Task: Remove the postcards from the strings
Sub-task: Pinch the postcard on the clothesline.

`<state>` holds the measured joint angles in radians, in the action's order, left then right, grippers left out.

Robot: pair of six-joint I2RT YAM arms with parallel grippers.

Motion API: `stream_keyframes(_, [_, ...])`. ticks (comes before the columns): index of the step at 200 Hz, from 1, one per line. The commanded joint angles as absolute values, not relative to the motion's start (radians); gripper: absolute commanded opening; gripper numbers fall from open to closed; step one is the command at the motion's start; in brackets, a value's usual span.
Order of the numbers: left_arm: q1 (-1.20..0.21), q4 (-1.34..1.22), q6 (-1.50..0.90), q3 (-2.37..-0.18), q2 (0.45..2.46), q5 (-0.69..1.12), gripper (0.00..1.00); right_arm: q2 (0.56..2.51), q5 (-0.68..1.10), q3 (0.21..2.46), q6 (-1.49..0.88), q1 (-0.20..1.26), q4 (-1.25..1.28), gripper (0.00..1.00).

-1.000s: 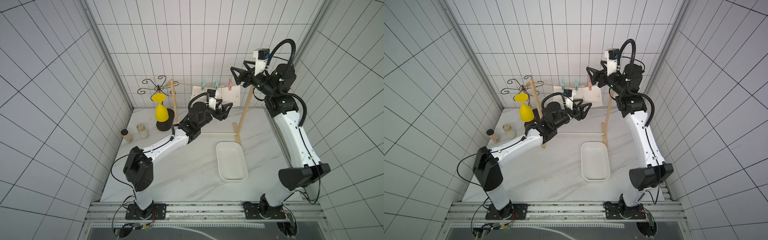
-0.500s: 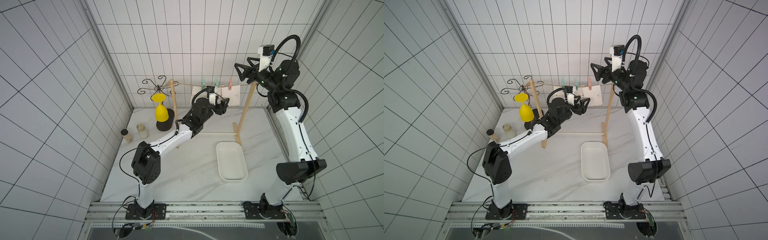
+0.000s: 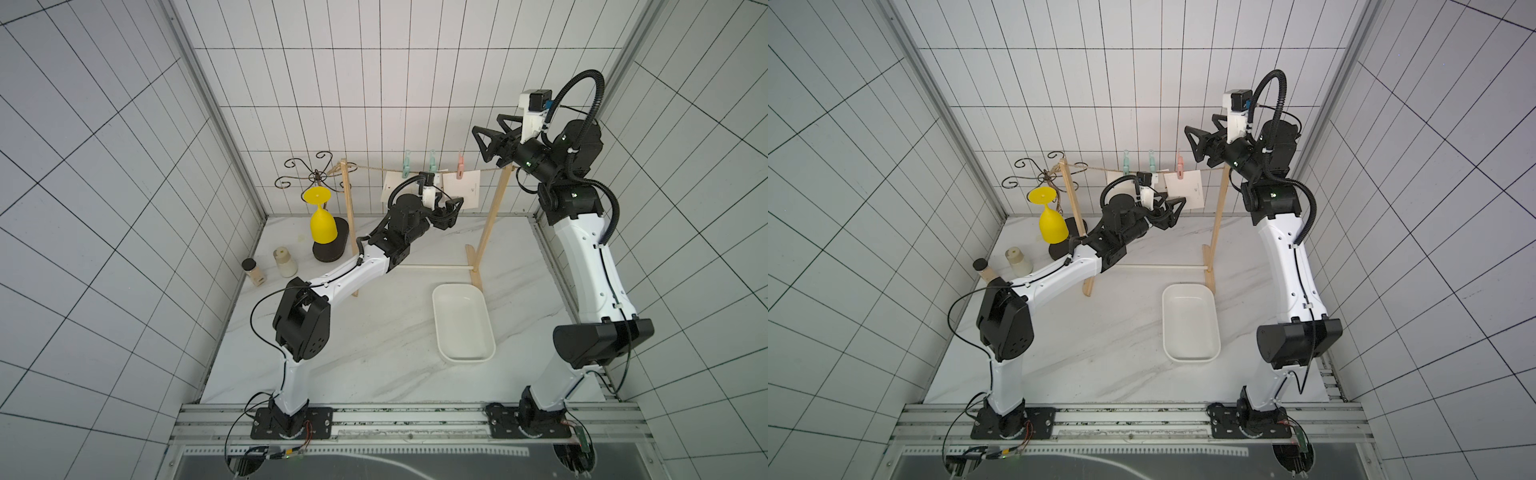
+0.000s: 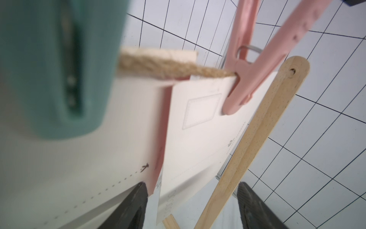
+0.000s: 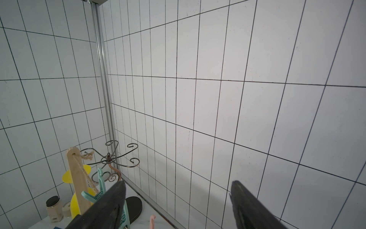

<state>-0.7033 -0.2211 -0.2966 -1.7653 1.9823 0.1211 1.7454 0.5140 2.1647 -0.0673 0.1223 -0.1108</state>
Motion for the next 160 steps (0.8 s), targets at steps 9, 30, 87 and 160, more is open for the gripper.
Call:
stream_keyframes(9, [-0.706,-0.3,-0.306,-1.75,1.991,0.193,0.72,1.732,0.534,2.185,-0.069,0.11,-0.075,0.84])
stream_keyframes(30, [-0.706,-0.334,-0.311,-1.727,1.985,0.225,0.71,1.723,0.534,2.171,-0.069,0.11,-0.071,0.84])
stream_keyframes(87, [-0.704,-0.41,-0.351,-1.688,1.985,0.276,0.67,1.697,0.528,2.132,-0.07,0.106,-0.054,0.84])
stream_keyframes(160, [-0.689,-0.46,-0.381,-1.662,1.987,0.258,0.66,1.683,0.527,2.109,-0.069,0.1,-0.039,0.84])
